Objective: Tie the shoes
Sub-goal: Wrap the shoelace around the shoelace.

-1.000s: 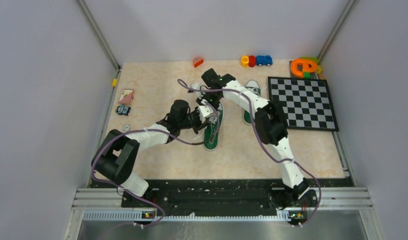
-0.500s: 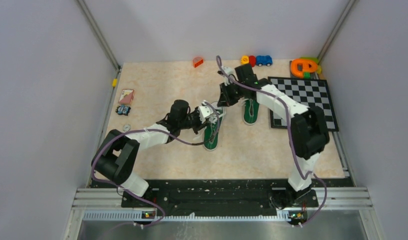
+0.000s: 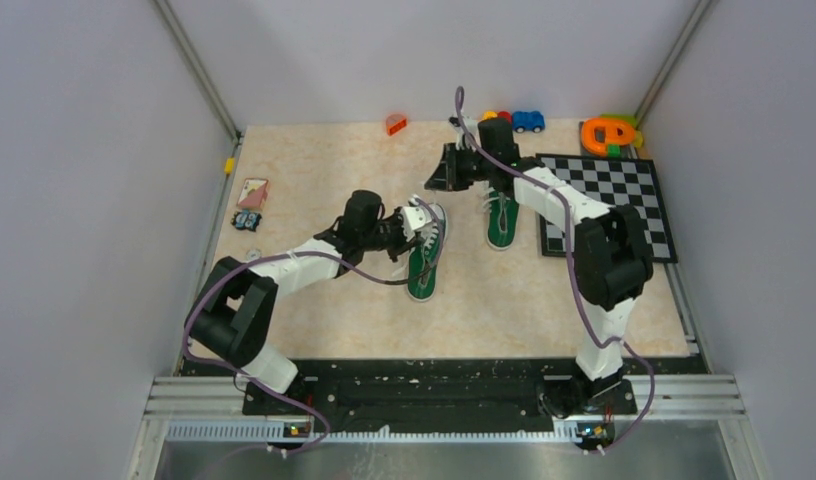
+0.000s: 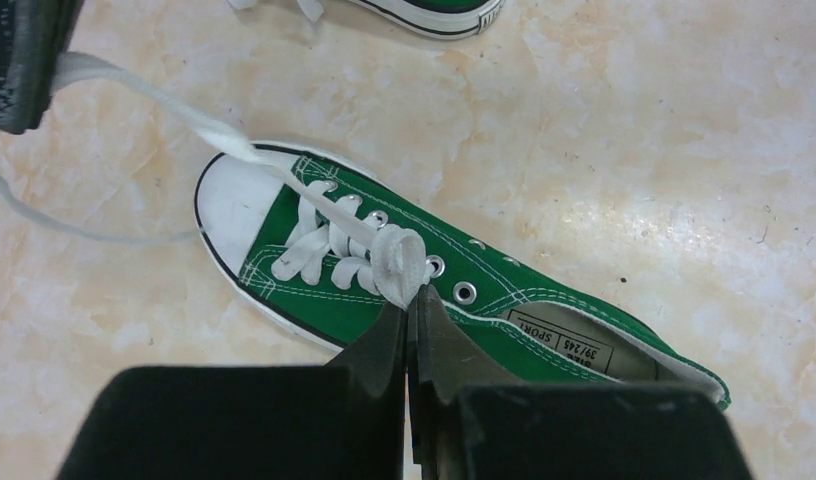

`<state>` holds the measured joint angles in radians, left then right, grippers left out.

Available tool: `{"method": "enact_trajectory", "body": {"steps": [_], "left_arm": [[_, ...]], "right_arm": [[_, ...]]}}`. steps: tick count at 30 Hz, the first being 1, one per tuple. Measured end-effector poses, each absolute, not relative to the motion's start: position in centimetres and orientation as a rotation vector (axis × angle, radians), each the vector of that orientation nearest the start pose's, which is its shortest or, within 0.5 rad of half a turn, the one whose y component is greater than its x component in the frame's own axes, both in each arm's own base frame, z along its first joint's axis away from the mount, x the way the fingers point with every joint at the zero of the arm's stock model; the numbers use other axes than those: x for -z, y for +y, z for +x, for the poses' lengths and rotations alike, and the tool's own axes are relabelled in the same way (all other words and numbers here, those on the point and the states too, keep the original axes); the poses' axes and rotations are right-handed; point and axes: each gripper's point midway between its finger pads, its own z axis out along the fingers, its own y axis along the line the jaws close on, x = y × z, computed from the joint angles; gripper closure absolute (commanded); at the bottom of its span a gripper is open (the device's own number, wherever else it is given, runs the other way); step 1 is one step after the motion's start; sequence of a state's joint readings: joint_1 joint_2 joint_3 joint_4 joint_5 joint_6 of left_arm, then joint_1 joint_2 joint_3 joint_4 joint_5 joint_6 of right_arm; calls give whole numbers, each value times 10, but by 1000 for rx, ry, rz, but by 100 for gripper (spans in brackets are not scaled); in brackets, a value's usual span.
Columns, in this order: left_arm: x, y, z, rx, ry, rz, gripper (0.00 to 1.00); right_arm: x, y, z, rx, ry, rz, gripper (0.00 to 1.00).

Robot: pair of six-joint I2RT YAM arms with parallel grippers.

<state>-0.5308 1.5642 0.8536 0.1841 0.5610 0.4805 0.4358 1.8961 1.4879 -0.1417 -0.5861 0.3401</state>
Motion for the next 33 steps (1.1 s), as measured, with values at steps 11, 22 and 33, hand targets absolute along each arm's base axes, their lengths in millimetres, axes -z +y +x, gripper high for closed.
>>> {"method": "enact_trajectory", "body": {"steps": [11,22,33], "left_arm": [[-104,-281,327,623,1648,1293,100],[-104,-281,326,624,1649,1292,100],[-104,-281,326,623,1649,1292,100]], "right_arm": [[-155,309,434,-992,2231,-377,50],[-137,287,417,-879,2298,-318,51],[-125,308,422,-822,2329,-442,55]]}}
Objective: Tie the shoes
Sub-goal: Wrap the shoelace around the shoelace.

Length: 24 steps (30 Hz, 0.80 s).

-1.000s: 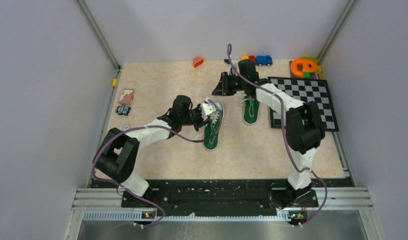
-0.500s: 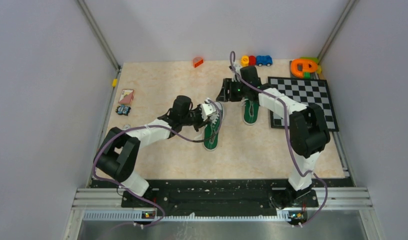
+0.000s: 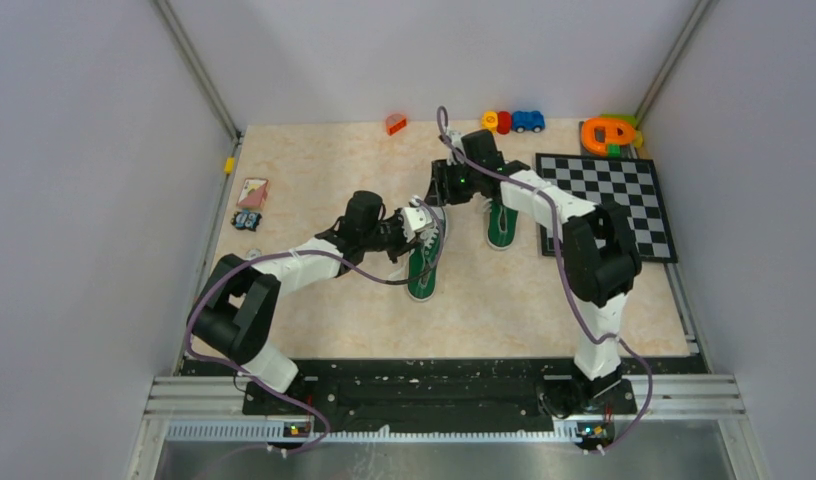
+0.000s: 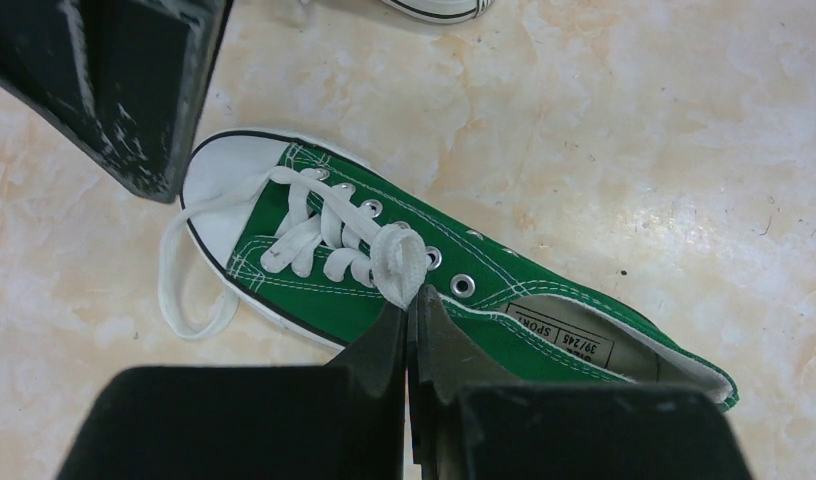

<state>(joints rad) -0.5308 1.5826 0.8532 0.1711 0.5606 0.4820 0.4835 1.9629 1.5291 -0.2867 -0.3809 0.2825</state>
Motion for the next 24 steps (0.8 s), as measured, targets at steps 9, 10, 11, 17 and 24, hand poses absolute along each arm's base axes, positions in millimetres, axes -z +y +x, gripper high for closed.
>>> {"method": "enact_trajectory", "body": {"steps": [9,10,11,17,24], "left_arm": [[-104,-281,326,623,1649,1292,100],[-104,-281,326,623,1649,1292,100],[-104,-281,326,623,1649,1292,100],[-104,-281,327,623,1649,1292,100],[-103,-280,326,619,1652,1295,100]], "right_arm": [[-87,314,410,-799,2434,-495,56],[-84,314,409,-797,2443,-499,56],[-82,314,408,-795,2449,-504,57],[-82,315,408,-793,2447,-533,88],[-85,316,404,-813,2421,-538,100]]}}
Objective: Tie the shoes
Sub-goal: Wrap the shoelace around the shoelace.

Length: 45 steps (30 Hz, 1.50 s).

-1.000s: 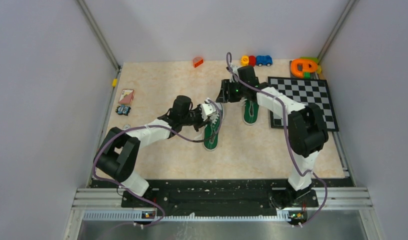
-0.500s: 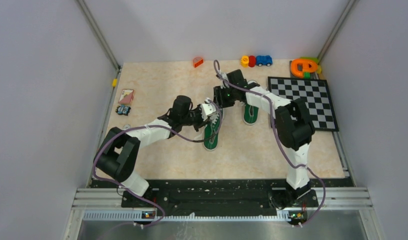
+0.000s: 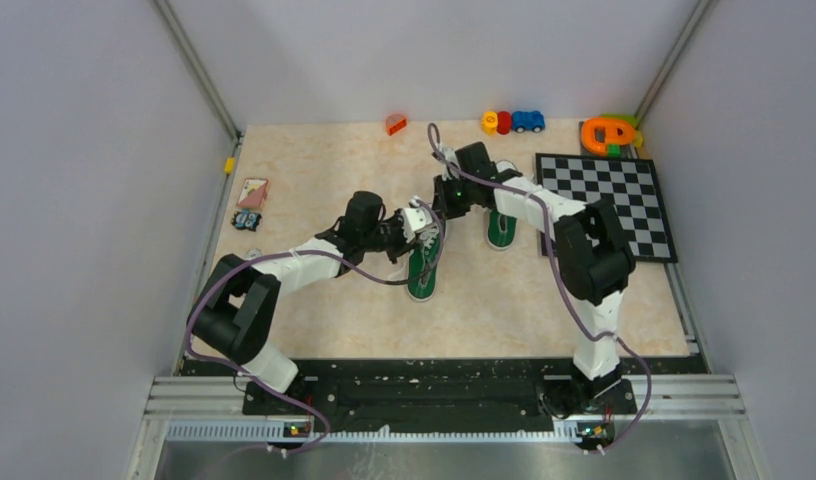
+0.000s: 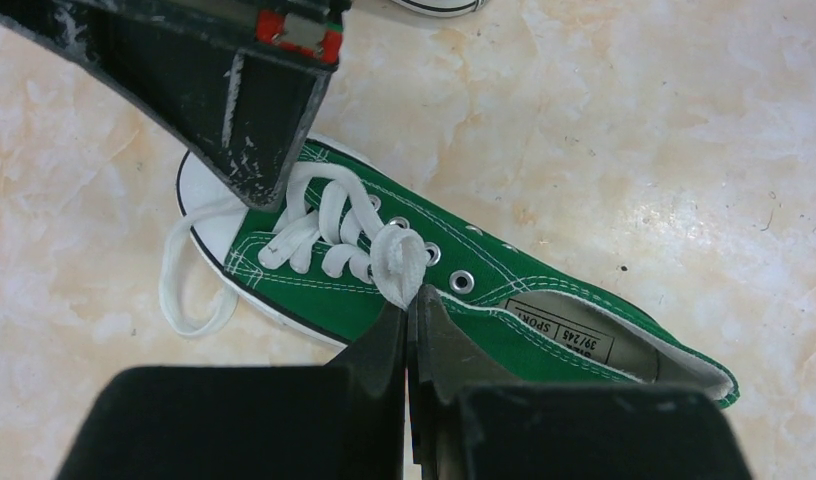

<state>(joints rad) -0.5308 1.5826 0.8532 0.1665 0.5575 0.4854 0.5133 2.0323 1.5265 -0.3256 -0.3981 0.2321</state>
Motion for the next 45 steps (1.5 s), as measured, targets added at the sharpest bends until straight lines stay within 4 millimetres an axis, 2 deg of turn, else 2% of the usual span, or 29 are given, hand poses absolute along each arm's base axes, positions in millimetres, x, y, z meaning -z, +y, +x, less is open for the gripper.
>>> {"method": "enact_trajectory", "body": {"steps": [4,10,13,23,30,36,40,43,45], "left_arm": [[-101,-279,325,617,1660,1301,100],[-100,-278,325,612,1667,1309,100],[-103,-279,326,611,1666,1312,100],[-118,-283,333,600,1646,1374,100],[-108,-286,333,619,1659,1438,100],[-105,-287,331,633,1655,1461,100],[-104,-288,330,642,1654,1466,100],[-105,-289,332,641,1650,1469,100],[-105,-290,333,642,1648,1470,100]], "right_arm": [[-95,307,391,-844,2397,-526,100],[-133,289,369,-946,2281,-481,100],[-142,289,360,-1014,2213,-477,100],[-137,299,346,-1265,2086,-430,90],[-142,304,350,-1421,1997,-353,84],[-150,305,353,-1486,1950,-335,79],[-148,307,352,-1519,1944,-334,77],[-145,308,352,-1532,1948,-330,65],[-145,308,352,-1533,1948,-327,63]]}}
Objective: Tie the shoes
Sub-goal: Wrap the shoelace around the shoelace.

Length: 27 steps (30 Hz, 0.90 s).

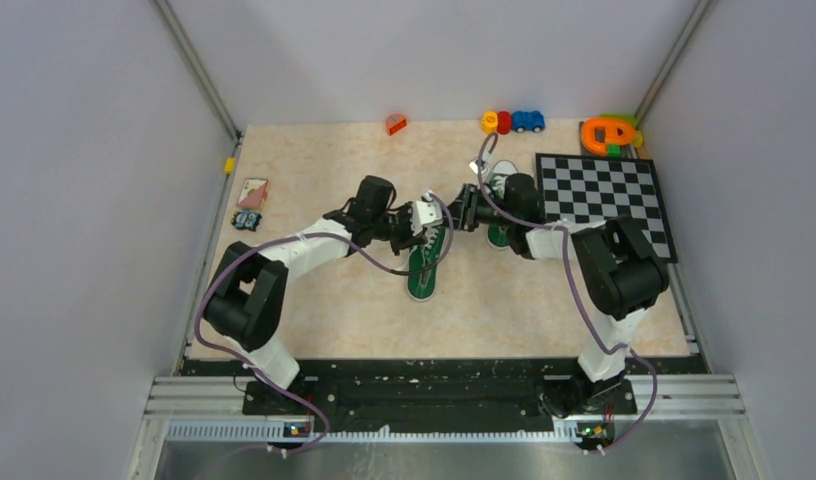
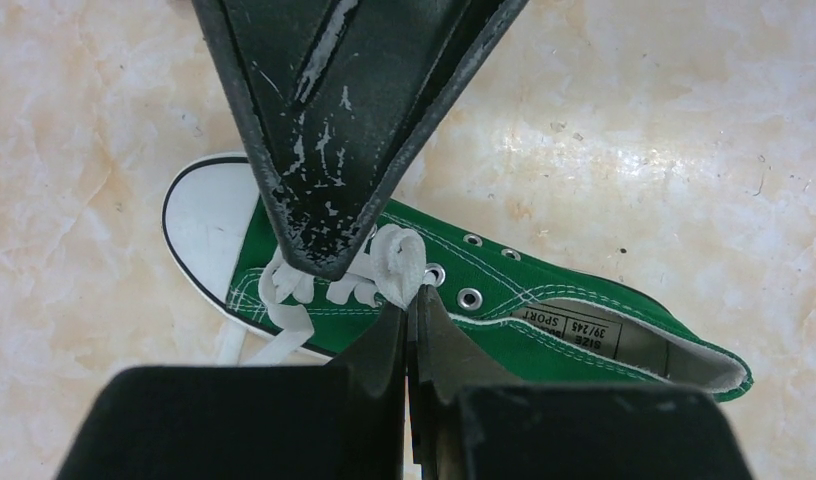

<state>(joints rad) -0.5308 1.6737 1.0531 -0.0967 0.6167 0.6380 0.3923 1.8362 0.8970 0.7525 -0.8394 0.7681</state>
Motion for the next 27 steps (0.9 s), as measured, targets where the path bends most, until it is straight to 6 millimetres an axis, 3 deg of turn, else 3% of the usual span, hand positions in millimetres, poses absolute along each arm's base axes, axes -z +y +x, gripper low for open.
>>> {"method": "enact_trajectory", "body": {"steps": [3,9,17,27], "left_arm": [[-104,-289,333,644,1658,1463,100],[-98,-290,331,665,1674,1409,100],[-93,-290,328,677,1667,1362,100],[-96,-291,329,672,1647,1356,100]], "right_arm": [[-143,307,354,-1519,1949,-332,60],[-128,303,364,-1412,2030,-326,43],[-147,314,402,-1317,2051,-472,40],[-105,328,396,-1266,2243,-664,41]]}}
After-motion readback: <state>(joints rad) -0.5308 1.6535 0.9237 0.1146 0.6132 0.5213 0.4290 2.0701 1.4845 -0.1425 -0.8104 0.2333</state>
